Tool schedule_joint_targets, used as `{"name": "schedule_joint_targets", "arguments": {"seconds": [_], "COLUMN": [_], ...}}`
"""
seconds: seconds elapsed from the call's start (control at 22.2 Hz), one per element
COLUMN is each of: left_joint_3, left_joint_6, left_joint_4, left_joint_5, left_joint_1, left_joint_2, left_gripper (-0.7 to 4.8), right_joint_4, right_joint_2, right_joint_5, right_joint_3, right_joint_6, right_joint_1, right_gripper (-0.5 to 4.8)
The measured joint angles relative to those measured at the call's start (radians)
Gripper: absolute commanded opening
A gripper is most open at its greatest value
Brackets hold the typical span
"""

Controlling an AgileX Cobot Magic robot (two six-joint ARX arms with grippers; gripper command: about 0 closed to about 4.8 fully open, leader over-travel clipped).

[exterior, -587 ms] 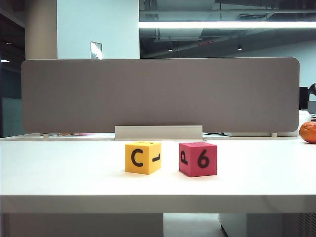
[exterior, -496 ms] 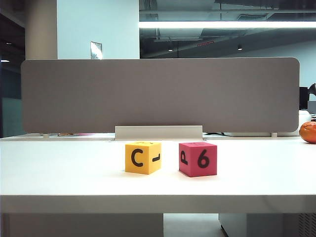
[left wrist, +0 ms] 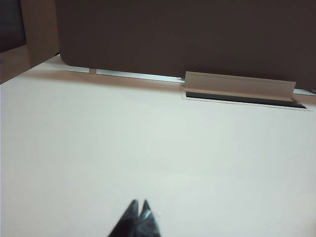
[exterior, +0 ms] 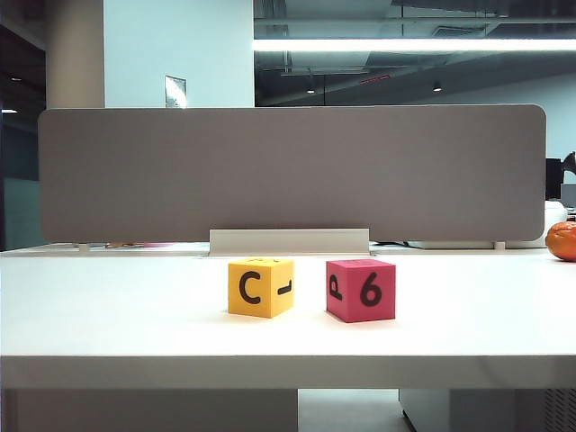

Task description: Stack one letter block on top of another letter block.

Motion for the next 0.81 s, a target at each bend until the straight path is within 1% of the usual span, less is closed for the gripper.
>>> {"name": "schedule_joint_targets", "arguments": {"seconds": [0.32, 0.5, 0.59, 0.68, 0.77, 0.81], "left_joint_3": [0.000, 0.000, 0.000, 0.000, 0.000, 0.000], "left_joint_6": [0.000, 0.000, 0.000, 0.000, 0.000, 0.000], "left_joint_4": [0.000, 0.015, 0.024, 0.024, 0.024, 0.023], "left_joint_5": [0.000, 0.002, 0.017, 0.025, 0.042, 0.078], "left_joint_1": [0.000, 0.000, 0.000, 0.000, 0.000, 0.000], "left_joint_2": [0.000, 0.000, 0.000, 0.000, 0.000, 0.000], "left_gripper": [-0.06, -0.06, -0.06, -0.06, -0.06, -0.06], "right_joint_4": [0.008, 0.010, 0.003, -0.005, -0.005, -0.005], "right_joint_2": [0.000, 0.000, 0.000, 0.000, 0.000, 0.000], "right_joint_5": [-0.008, -0.126, -0.168, -0.195, -0.229, -0.278], "right_joint_3": [0.000, 0.000, 0.000, 0.000, 0.000, 0.000], "right_joint_6": [0.000, 0.002, 0.039, 0.117, 0.132, 0.136], "right_joint_1": [0.000, 0.000, 0.001, 0.001, 0.001, 0.001], "right_gripper": [-0.01, 0.00, 0.00, 0.00, -0.01, -0.01]}}
